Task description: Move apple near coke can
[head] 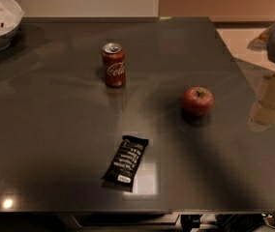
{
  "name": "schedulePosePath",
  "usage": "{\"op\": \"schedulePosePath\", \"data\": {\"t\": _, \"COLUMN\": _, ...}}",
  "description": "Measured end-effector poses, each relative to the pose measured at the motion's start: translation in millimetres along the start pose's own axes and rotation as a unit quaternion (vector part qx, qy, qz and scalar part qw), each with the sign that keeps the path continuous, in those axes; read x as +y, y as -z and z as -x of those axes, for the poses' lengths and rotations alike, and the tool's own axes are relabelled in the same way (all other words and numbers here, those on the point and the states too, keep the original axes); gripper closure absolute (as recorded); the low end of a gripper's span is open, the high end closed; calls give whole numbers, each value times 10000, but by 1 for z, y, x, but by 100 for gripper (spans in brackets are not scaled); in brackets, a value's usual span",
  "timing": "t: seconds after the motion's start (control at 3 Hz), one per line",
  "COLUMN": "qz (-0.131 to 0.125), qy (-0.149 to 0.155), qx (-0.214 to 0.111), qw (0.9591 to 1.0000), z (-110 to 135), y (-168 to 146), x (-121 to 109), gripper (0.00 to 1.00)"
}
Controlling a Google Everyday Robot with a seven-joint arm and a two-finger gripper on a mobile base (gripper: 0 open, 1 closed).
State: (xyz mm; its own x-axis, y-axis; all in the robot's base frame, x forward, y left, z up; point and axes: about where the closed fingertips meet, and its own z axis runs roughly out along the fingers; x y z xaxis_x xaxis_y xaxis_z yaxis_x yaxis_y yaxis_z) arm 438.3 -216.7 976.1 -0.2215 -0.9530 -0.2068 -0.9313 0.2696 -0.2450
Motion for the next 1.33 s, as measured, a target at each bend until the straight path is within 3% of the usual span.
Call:
{"op": "schedulePosePath", "data": {"t": 0.67, "qz": 63, "qy": 42, "qx": -166, "qw": 9998, "z": 5, "y": -17, "x": -15, "gripper": 0}}
{"op": "schedulePosePath", "data": {"t": 1.33, "qz": 236, "qy": -37, "qx": -574, "qw": 9981, "z": 11, "y": -68, "x": -36, "gripper": 0}}
